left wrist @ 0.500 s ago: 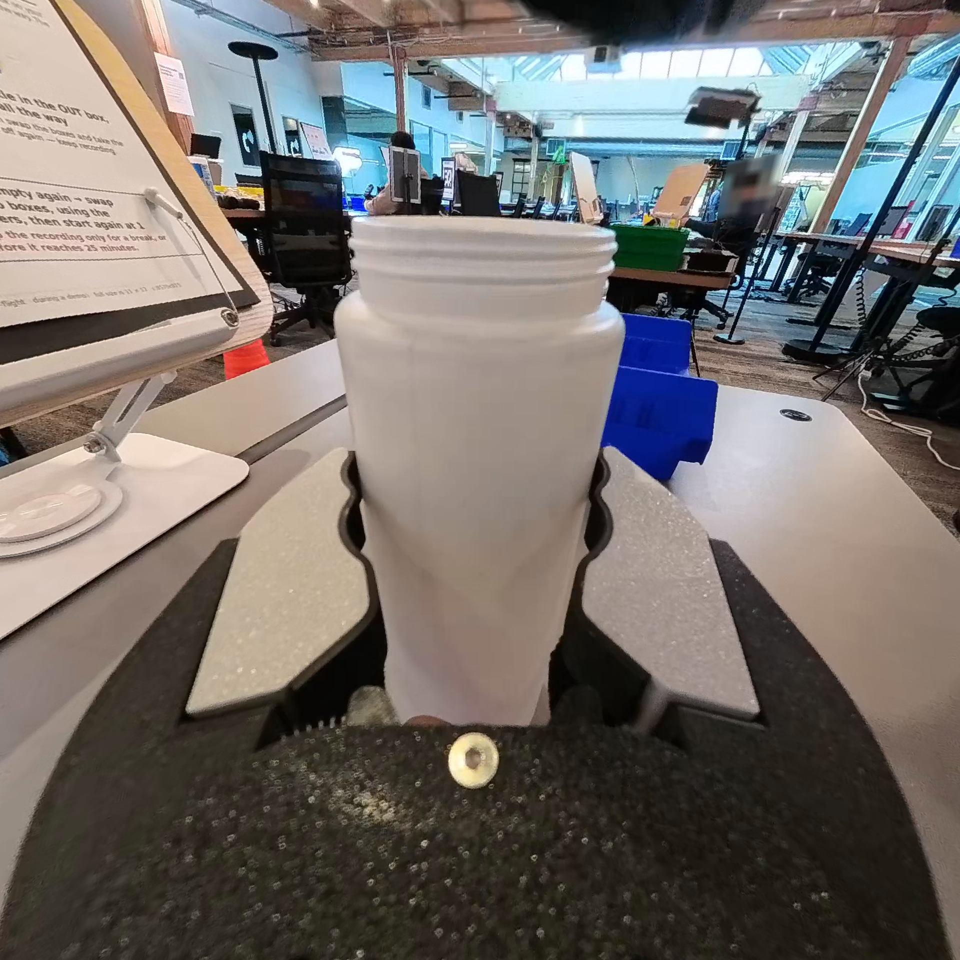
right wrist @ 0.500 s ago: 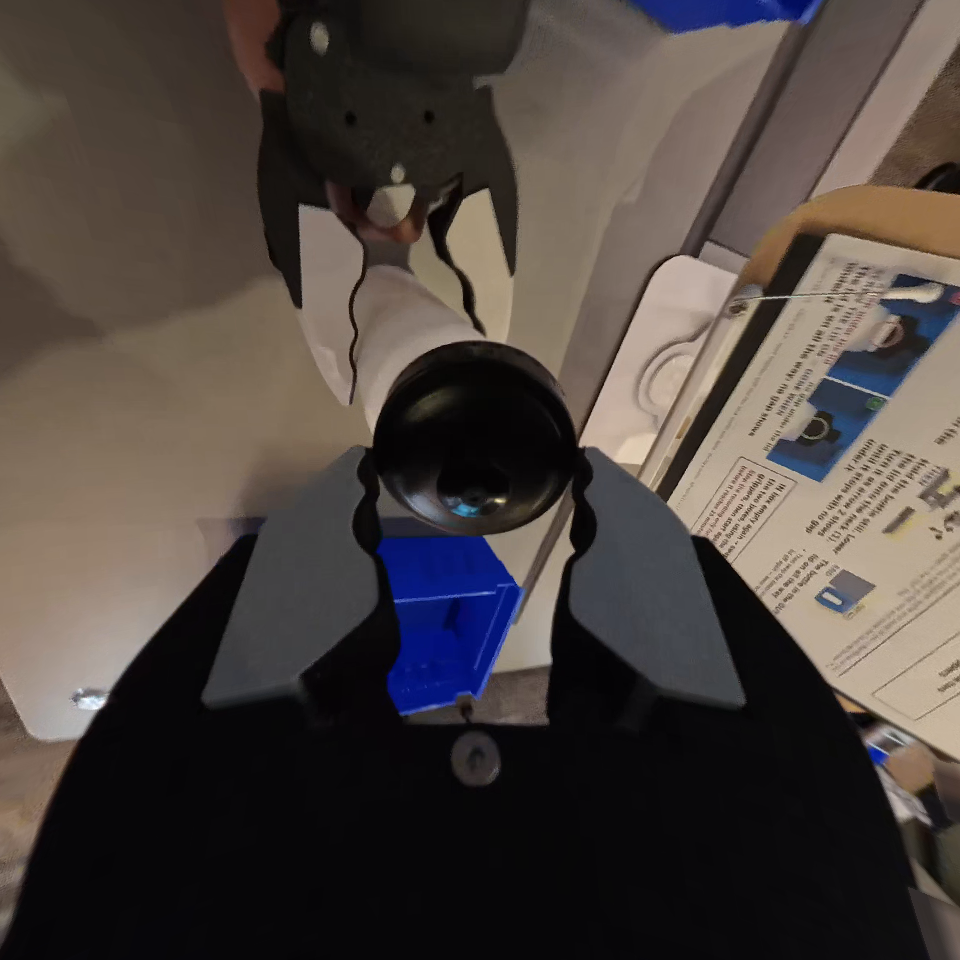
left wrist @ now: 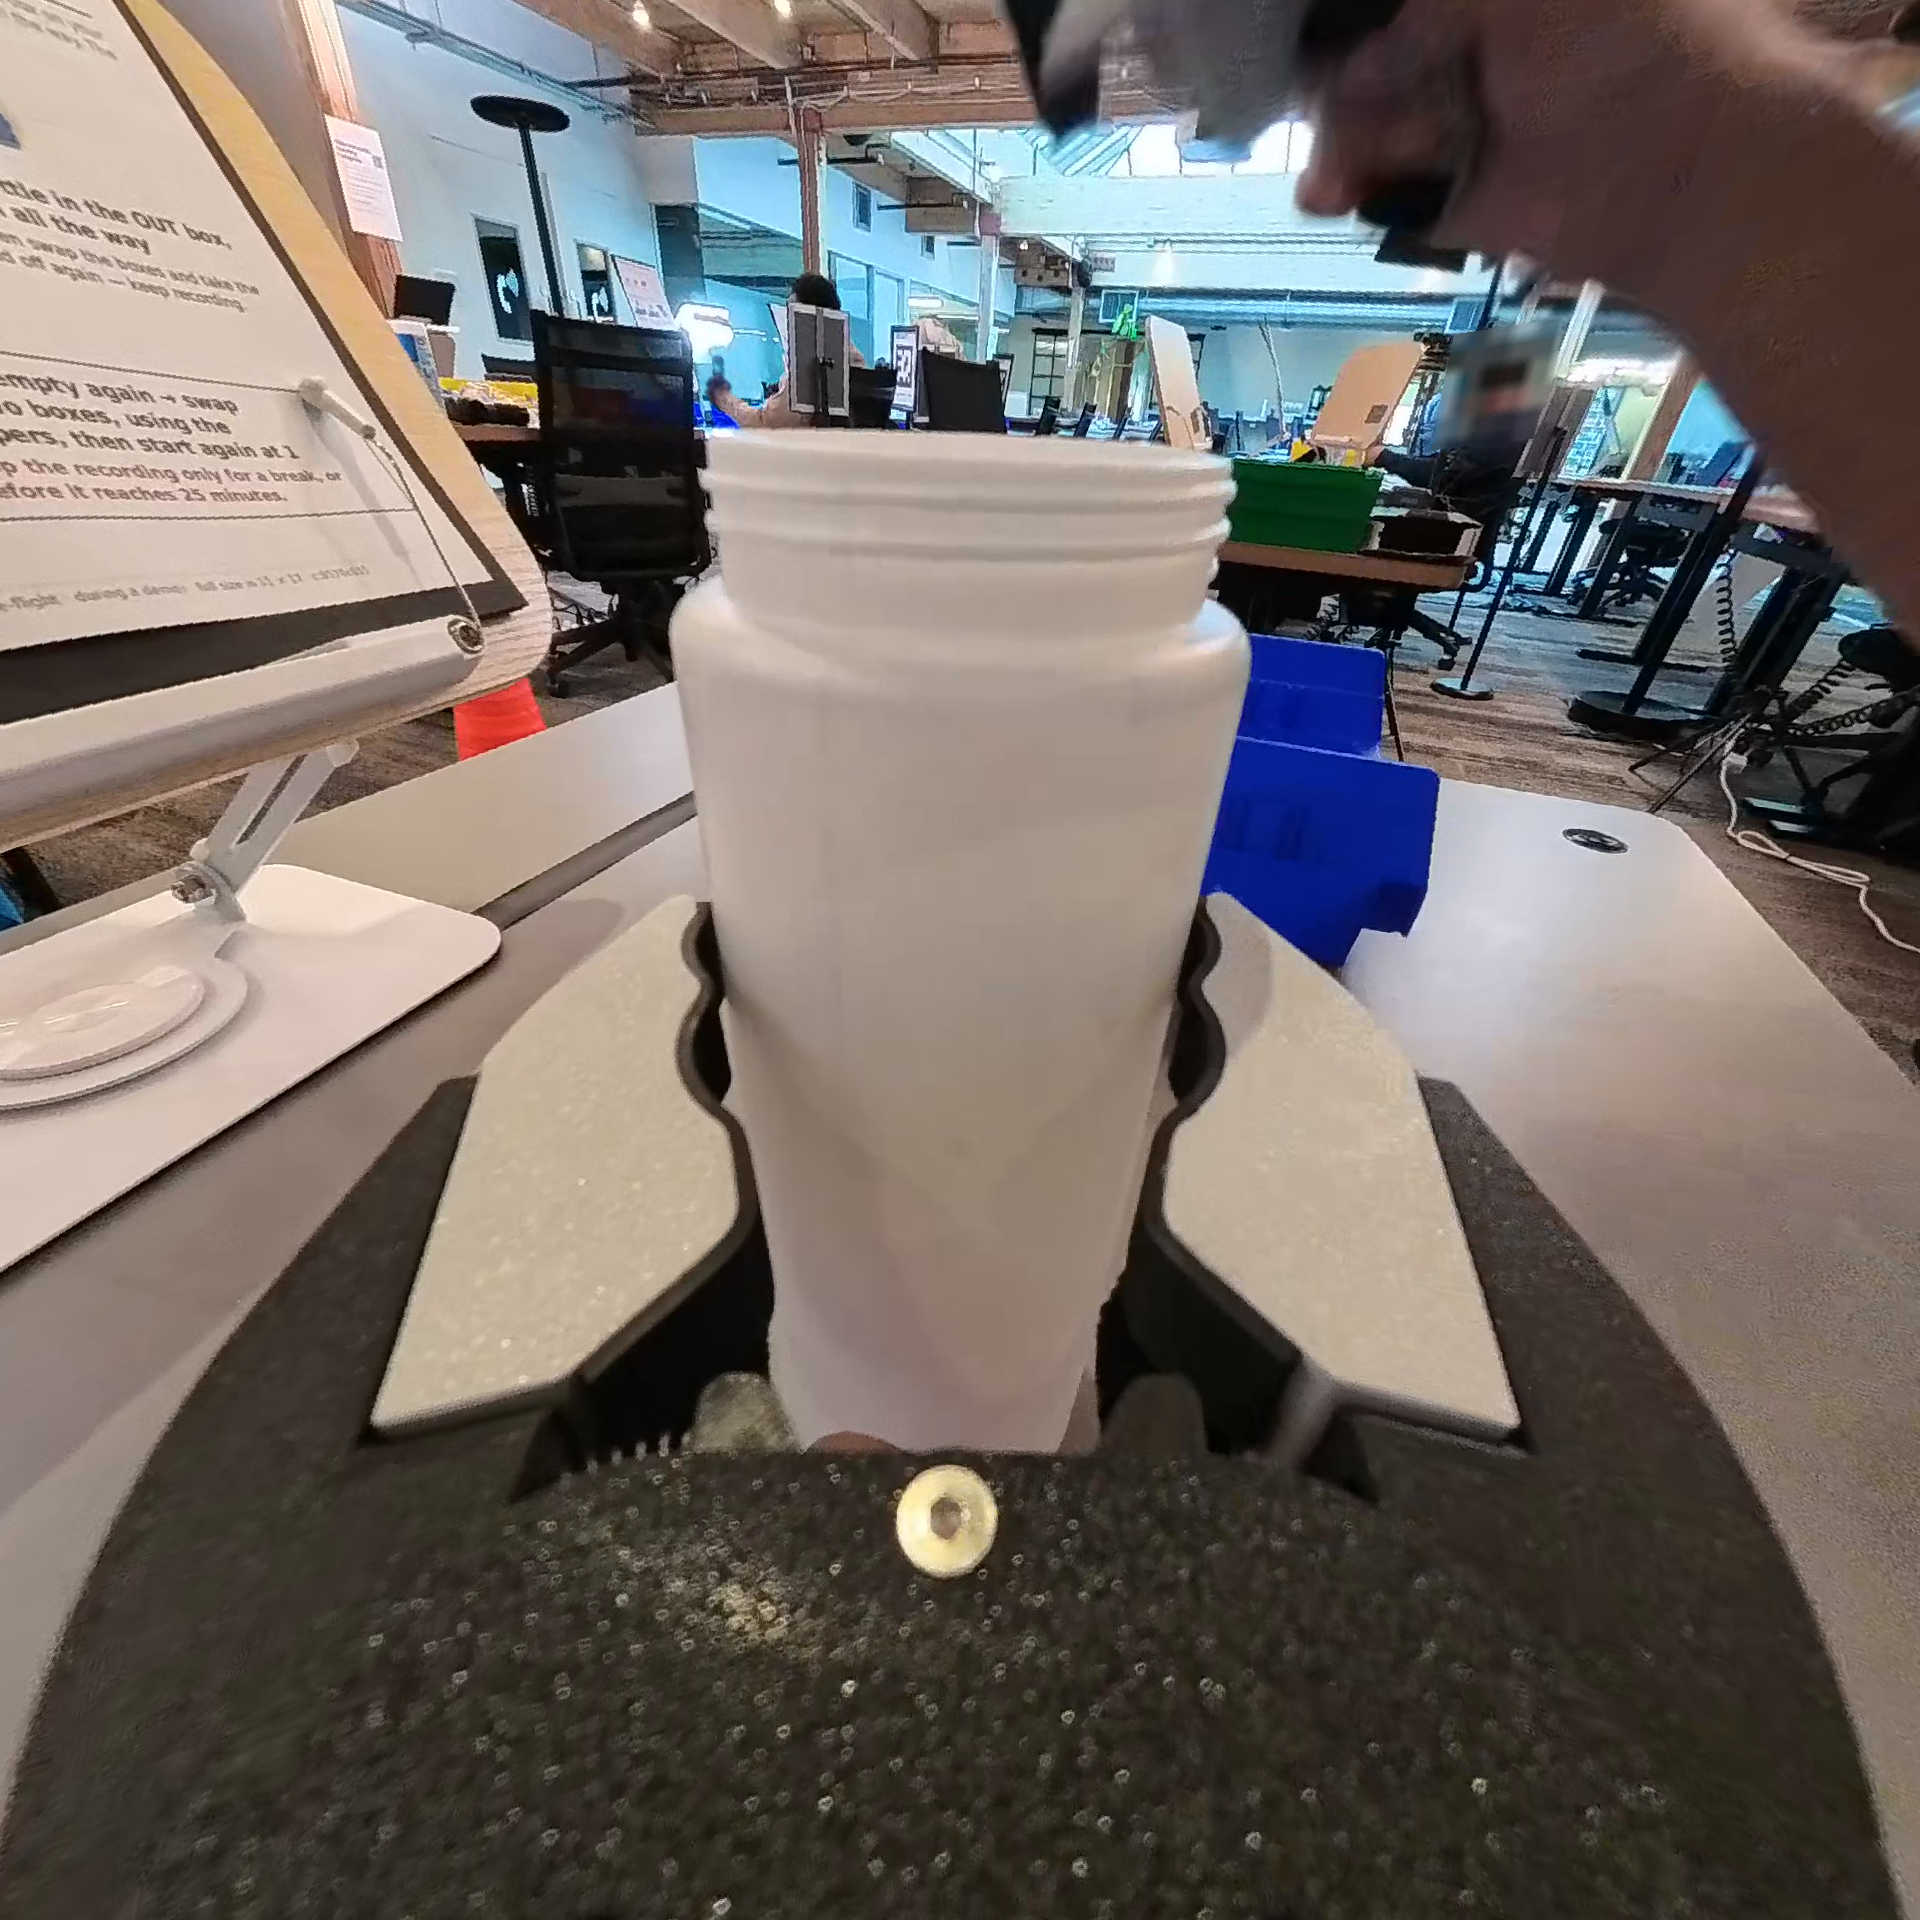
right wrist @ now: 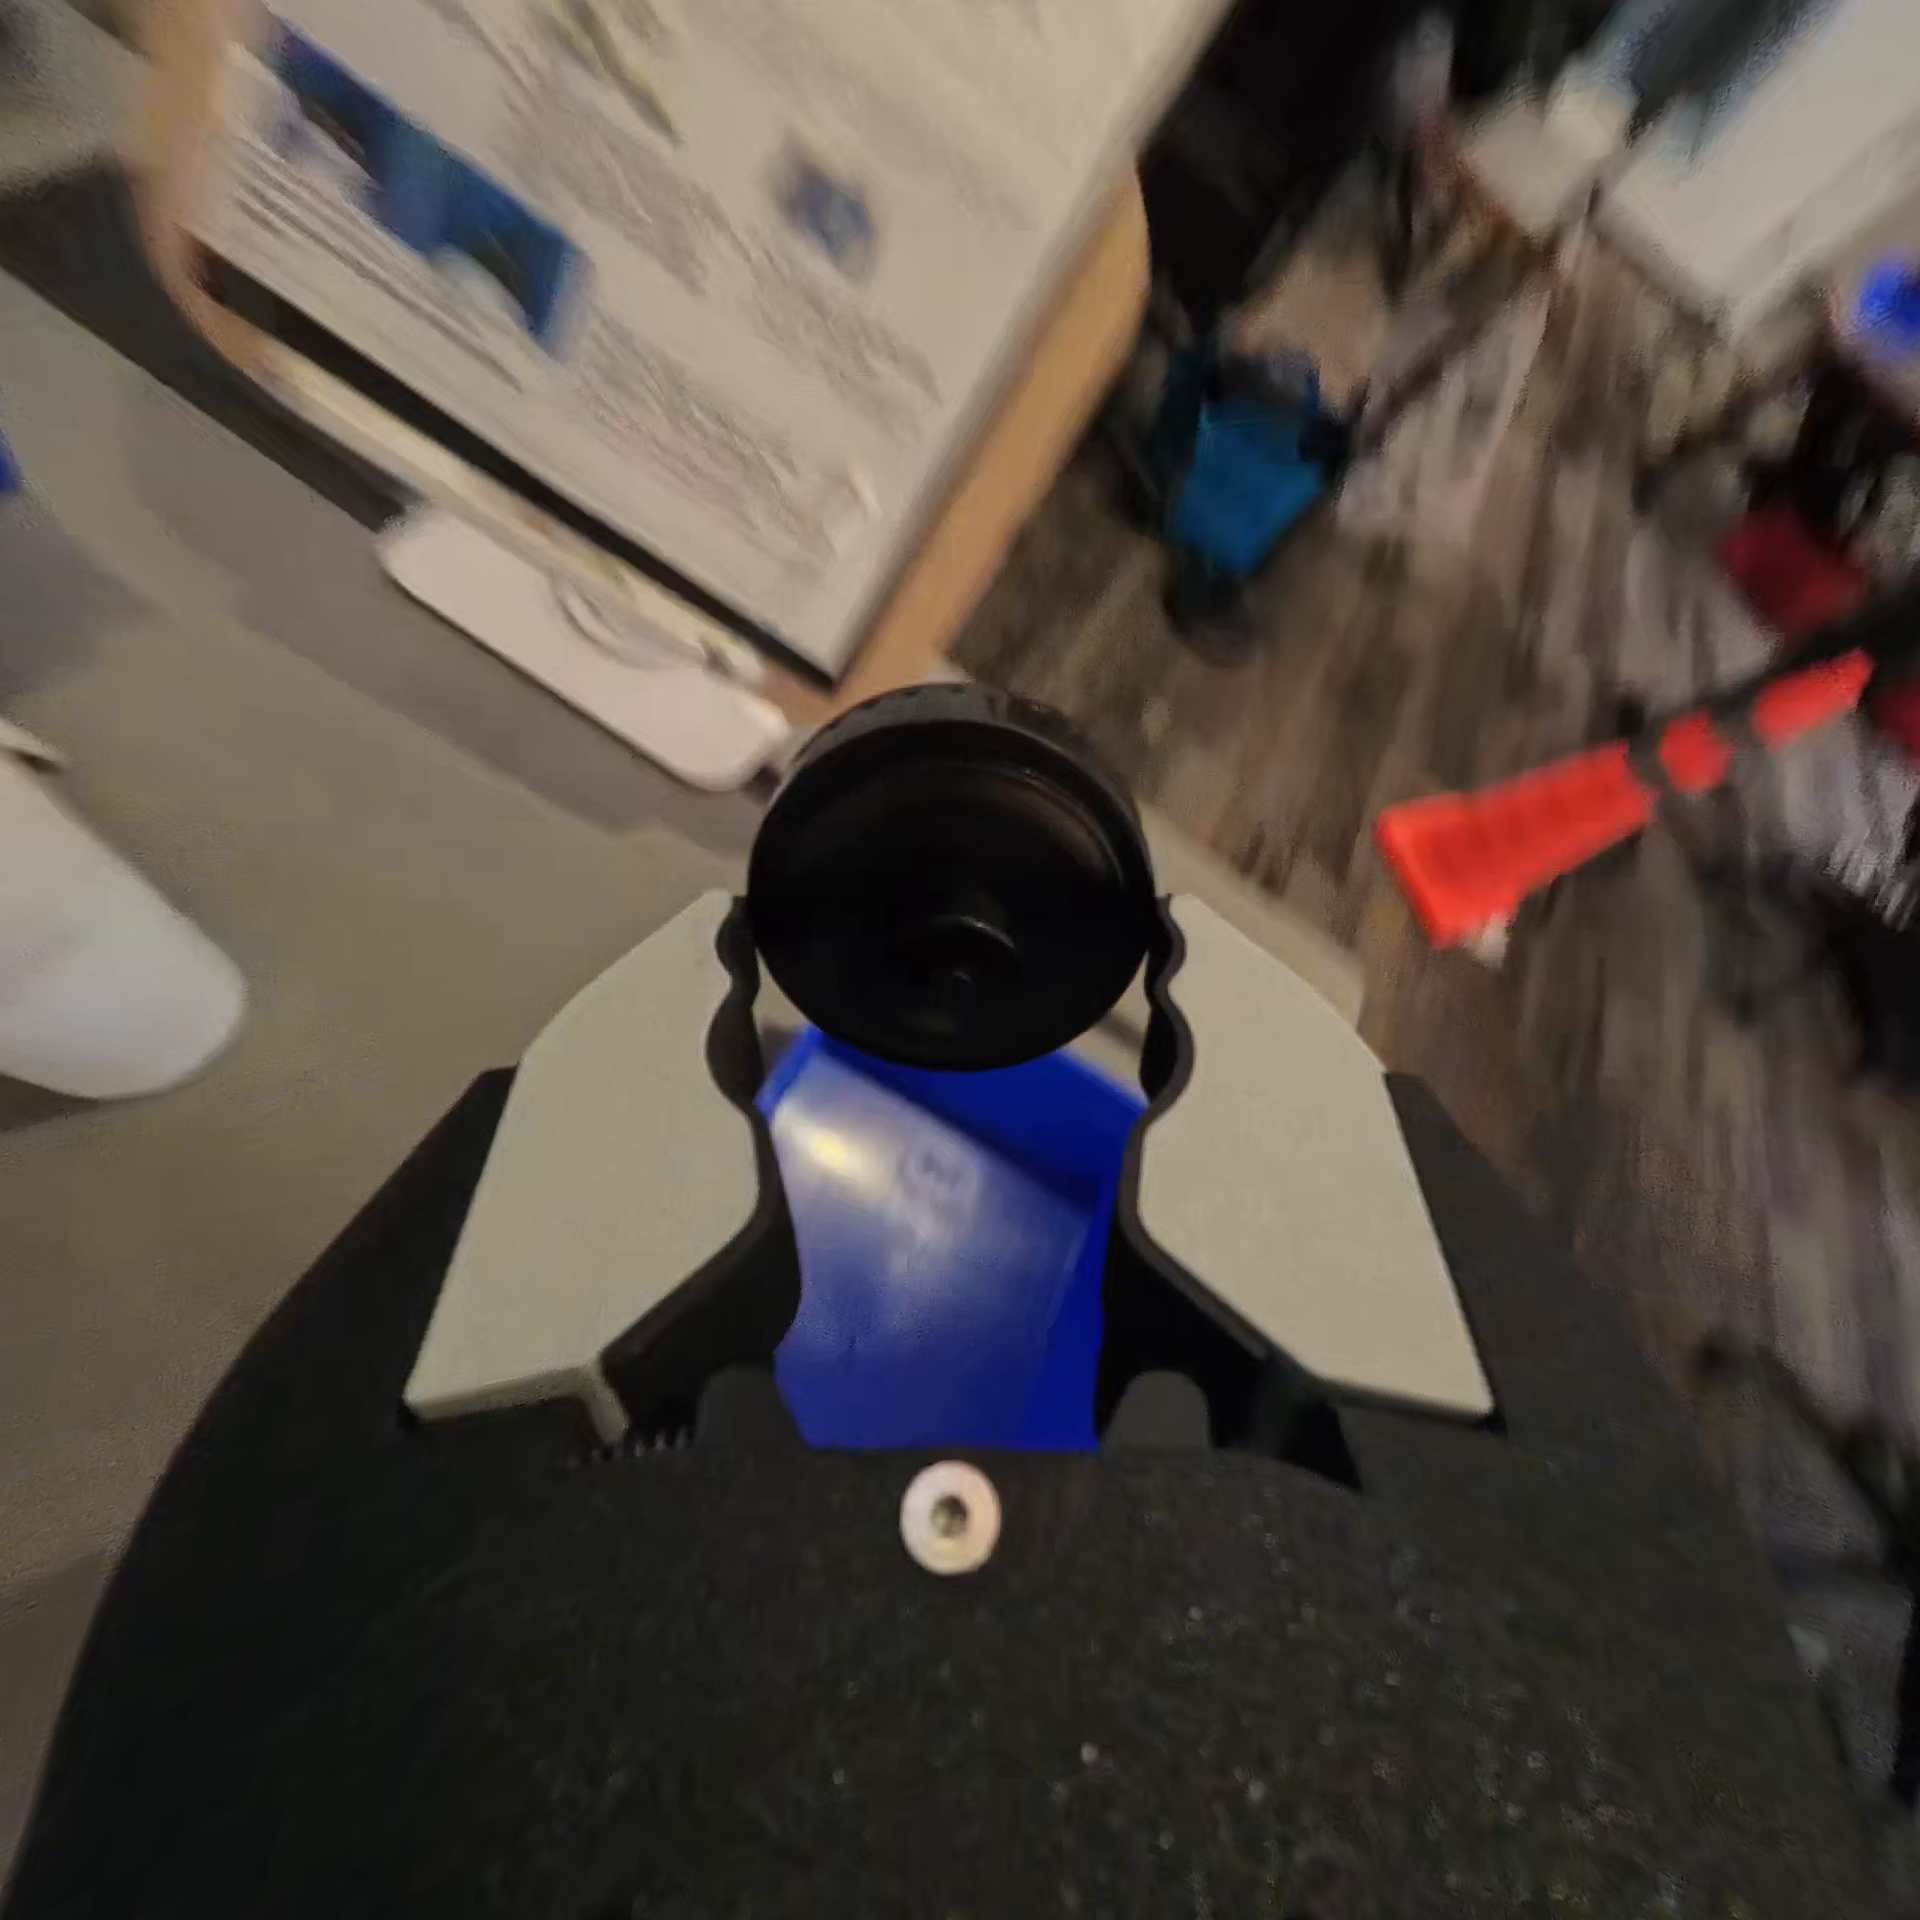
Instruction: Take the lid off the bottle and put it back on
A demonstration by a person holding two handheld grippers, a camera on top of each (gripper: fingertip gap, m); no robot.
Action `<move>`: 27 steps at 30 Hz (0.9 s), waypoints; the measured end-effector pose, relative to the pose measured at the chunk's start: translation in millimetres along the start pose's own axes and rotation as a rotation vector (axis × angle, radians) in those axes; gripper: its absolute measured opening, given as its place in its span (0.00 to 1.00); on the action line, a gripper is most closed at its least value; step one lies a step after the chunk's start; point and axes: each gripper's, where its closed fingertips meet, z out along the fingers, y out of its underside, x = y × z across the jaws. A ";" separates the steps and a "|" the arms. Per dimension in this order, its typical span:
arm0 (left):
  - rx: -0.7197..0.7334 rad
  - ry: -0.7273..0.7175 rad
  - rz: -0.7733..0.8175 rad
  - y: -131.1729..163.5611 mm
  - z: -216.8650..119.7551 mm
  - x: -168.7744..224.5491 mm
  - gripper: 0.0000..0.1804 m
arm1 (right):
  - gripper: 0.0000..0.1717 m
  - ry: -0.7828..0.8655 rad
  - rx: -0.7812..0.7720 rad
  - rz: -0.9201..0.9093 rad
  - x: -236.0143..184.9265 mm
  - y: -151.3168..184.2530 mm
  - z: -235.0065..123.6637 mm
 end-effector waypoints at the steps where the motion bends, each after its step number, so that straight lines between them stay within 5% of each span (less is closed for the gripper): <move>1: 0.001 0.000 -0.001 0.0 0.1 -0.1 0.46 | 0.42 -0.012 -0.090 0.071 8.8 35.4 17.3; 5: 0.007 0.005 -0.009 -0.2 0.3 -0.8 0.46 | 0.42 -0.094 -0.379 0.247 10.1 150.6 80.5; 10: 0.016 0.014 -0.017 -0.4 0.7 -1.3 0.46 | 0.42 -0.184 -0.532 0.308 -13.0 210.5 133.5; 20: 0.015 0.017 -0.014 0.5 0.3 0.2 0.46 | 0.42 -0.315 -0.631 0.285 -48.3 240.3 173.7; 24: 0.013 0.017 -0.012 0.8 0.0 0.7 0.46 | 0.47 -0.241 -0.542 0.262 -33.5 227.8 168.8; 27: 0.012 0.019 -0.013 0.9 0.1 0.5 0.46 | 0.50 -0.252 -0.295 0.375 -23.6 181.7 138.7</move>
